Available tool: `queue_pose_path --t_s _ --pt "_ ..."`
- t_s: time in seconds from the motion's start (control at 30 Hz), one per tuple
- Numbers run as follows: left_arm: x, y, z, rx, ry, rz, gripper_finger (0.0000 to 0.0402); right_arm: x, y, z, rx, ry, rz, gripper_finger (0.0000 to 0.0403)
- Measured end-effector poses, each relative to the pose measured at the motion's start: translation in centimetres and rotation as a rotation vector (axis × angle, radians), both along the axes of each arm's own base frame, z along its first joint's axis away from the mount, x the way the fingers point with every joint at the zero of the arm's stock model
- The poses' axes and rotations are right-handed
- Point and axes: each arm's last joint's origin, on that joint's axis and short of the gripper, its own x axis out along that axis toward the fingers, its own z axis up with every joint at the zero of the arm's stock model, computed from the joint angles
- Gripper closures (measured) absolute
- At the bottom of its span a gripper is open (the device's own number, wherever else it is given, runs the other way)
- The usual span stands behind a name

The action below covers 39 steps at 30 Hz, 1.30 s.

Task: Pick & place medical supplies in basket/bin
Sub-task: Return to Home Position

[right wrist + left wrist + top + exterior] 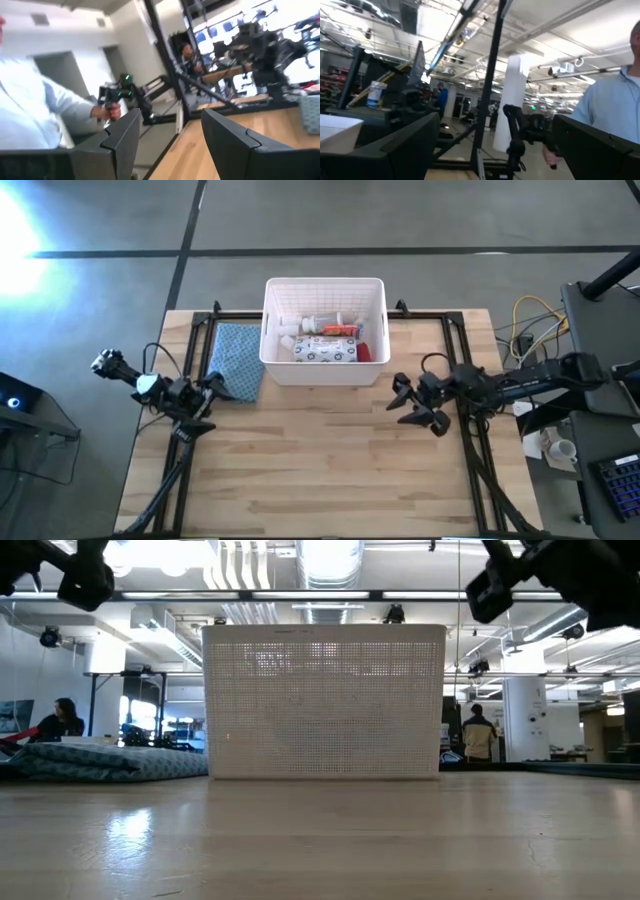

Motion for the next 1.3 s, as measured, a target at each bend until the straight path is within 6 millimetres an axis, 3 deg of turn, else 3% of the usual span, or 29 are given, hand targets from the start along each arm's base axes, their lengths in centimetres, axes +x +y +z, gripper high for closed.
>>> queue_pose_path --t_s 0.27,0.47,0.63,1.0,1.3 --pt "0.3 -0.2 -0.9 0.035 0.09 -0.051 0.0039 -1.1 -0.6 -2.1 0.065 0.007 -0.14 0.0202" --pt "0.6 -0.3 -1.6 -0.201 0.253 -0.152 0.0039 -1.1 -1.1 -2.6 0.103 0.034 -0.33 0.0202" --pt "0.7 -0.4 -1.8 -0.331 0.32 -0.198 0.0039 -1.3 -1.2 -3.2 0.107 0.054 -0.368 0.0202" --pt "1.0 -0.4 -2.2 -0.32 0.353 -0.182 0.0039 -1.3 -1.2 -3.1 0.107 0.051 -0.368 0.0202" --pt "0.5 2.4 -1.1 -0.382 0.182 0.018 0.0039 -1.2 -1.2 -3.0 0.107 0.048 -0.367 0.0202"
